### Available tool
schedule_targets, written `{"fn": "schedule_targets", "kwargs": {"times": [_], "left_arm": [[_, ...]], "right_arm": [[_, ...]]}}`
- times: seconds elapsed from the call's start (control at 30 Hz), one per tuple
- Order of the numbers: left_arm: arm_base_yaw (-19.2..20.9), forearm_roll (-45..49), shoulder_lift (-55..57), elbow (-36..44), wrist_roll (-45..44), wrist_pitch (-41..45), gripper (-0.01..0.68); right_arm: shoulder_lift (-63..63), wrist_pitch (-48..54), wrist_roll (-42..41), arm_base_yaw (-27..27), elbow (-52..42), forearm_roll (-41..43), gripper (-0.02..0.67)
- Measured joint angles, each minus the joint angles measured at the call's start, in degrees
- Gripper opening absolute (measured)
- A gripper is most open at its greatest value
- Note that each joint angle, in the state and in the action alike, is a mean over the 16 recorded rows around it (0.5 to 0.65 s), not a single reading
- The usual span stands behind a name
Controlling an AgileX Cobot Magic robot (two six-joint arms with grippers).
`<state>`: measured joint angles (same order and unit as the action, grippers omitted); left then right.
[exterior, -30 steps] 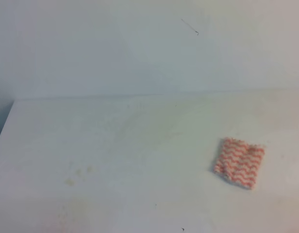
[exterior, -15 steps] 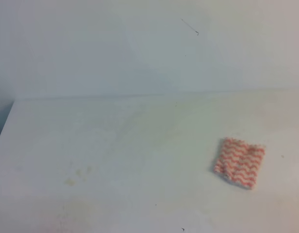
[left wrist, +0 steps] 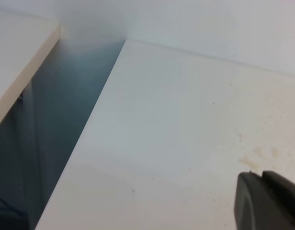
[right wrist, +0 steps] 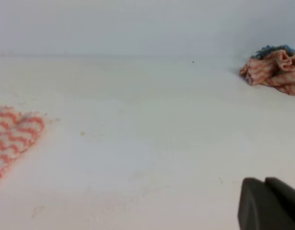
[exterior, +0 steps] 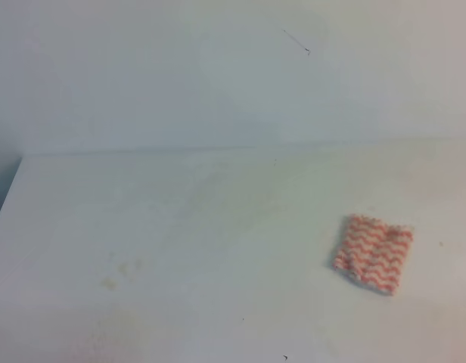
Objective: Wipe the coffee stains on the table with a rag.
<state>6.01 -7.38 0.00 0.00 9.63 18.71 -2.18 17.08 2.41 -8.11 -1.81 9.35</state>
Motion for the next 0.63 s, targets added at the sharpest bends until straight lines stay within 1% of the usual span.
{"fn": "schedule_targets", "kwargs": {"times": [0.63], "left_arm": [[0.0, 0.0, 0.0, 0.0, 0.0, 0.0, -0.001]], "right_arm": [[-0.1, 0.0, 0.0, 0.0, 0.0, 0.0, -0.004]]}}
